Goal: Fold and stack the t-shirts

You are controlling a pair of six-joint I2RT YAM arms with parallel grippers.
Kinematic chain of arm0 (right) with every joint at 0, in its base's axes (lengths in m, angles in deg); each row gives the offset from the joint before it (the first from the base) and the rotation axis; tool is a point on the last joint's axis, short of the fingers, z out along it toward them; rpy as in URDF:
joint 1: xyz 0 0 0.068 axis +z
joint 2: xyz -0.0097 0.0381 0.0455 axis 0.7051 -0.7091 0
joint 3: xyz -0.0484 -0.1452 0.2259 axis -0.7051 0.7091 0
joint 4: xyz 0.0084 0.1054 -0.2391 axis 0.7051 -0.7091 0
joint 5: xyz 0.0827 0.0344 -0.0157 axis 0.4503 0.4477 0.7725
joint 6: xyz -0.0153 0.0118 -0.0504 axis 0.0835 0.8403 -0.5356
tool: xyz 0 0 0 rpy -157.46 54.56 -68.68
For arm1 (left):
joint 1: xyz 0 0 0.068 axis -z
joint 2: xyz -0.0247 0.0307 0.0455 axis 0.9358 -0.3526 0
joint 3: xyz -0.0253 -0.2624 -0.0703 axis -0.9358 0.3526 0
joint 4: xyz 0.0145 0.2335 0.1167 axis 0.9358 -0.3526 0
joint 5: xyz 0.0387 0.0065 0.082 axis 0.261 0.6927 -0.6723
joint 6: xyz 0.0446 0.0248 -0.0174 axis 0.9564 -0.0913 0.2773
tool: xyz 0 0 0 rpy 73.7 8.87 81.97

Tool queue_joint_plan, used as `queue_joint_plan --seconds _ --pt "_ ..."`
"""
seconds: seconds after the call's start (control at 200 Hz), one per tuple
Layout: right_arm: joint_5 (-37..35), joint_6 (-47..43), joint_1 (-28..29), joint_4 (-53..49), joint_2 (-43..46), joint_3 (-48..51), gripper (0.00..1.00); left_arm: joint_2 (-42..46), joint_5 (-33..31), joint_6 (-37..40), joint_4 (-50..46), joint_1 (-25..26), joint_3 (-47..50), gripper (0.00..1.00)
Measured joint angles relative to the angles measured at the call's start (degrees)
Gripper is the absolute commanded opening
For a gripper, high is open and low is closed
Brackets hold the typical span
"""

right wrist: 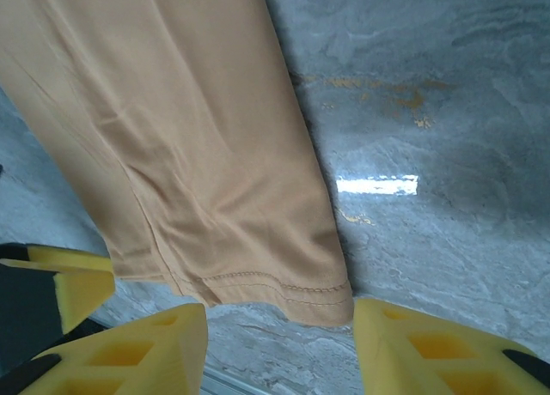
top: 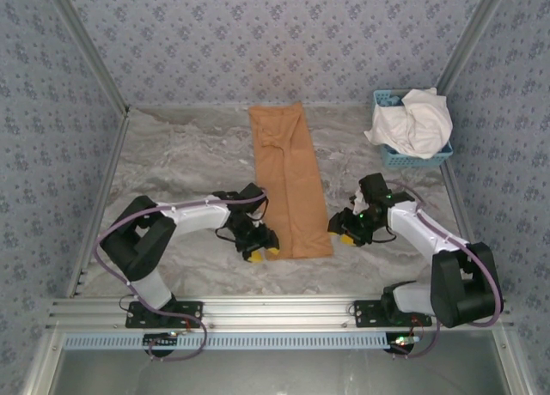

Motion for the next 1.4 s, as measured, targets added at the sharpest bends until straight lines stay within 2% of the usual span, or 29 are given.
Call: queue_joint_plan --seconds 0.225,0.36,0.605,0.734,0.959,1.099,1.204,1.404 --pt "0.44 -0.20 0.22 0.92 -1.31 2.62 0.50 -2.93 -0.50 -2.58 2.78 0.42 -0.17 0.14" --pt "0.57 1.07 2.16 2.62 -3.06 3.61 0.50 -3.15 -0.98 -2.29 2.82 0.52 -0.72 0.02" --pt "0.04 5.57 8.35 6.62 -7.74 3.80 0.39 -2.91 -1.57 -0.92 1.53 0.52 -0.85 0.00" --pt "-1.25 6.93 8.66 6.40 -8.13 3.76 0.31 -2.51 -1.79 -0.33 0.81 0.50 -0.79 0.00" --pt "-2.49 7.45 9.01 5.18 -8.90 2.91 0.30 -1.68 -2.05 0.48 -0.46 0.48 -0.59 0.00" --pt "-3.78 7.39 9.51 4.63 -9.14 2.49 0.11 -1.49 -2.05 0.72 -0.57 0.46 -0.17 0.00" --pt "-4.52 7.17 10.10 4.83 -9.22 1.84 0.00 -1.33 -2.25 1.01 -0.98 0.46 0.11 0.00" --pt "-4.87 6.19 13.00 1.86 -9.20 -0.98 0.00 0.68 -2.21 2.71 -2.86 0.46 1.84 0.00"
